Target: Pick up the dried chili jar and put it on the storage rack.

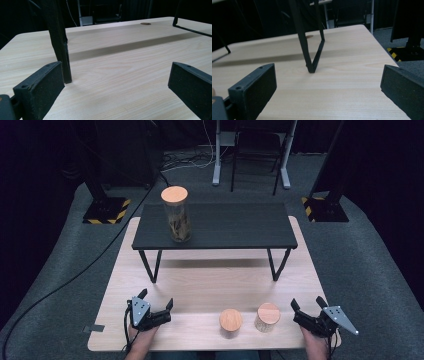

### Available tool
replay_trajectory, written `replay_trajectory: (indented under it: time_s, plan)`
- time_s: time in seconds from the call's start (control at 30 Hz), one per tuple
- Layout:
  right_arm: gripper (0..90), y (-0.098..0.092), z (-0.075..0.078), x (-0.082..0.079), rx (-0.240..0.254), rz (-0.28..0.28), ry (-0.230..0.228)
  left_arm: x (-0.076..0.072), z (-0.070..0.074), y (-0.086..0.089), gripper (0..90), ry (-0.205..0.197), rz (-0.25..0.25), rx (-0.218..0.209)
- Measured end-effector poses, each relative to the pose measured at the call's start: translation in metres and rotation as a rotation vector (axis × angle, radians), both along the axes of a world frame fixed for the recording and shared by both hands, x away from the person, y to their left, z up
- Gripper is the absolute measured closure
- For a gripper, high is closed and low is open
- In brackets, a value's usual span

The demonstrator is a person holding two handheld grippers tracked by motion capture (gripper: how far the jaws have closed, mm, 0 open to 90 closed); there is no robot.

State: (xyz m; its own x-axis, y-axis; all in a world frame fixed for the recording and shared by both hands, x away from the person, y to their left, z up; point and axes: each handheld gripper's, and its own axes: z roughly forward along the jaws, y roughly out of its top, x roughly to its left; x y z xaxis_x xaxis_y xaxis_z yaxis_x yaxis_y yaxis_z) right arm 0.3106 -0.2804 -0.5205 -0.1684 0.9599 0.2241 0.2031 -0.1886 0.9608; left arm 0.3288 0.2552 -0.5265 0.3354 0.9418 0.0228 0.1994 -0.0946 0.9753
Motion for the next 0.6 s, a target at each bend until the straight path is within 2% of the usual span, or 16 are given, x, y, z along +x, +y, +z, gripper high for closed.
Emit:
replay_trajectory:
  time_s: [0.1,0.2,0.27,0.37,0.5,0.6]
  plan:
    - [0.0,-0.003,0.003,-0.001,0.016,-0.005,-0.009,0.0,0.0,-0.001,0.0,-0.004,0.001,0.004]
    - [0.0,-0.003,0.004,-0.002,-0.003,-0.007,-0.011,0.001,0.0,0.001,0.0,0.0,0.018,-0.013]
    - [0.0,-0.003,0.001,0.0,-0.009,-0.006,0.006,0.001,0.0,0.002,0.0,0.003,0.023,-0.024]
    - [0.0,-0.001,0.0,0.002,-0.022,0.0,0.016,0.001,0.0,0.001,0.0,0.001,0.021,-0.01]
    - [0.0,0.002,0.004,0.001,-0.018,0.016,0.006,0.0,0.0,0.0,0.0,-0.005,0.017,-0.011]
    - [0.0,0.007,0.01,0.001,-0.043,0.027,-0.007,0.0,0.0,0.0,0.0,-0.006,0.021,-0.012]
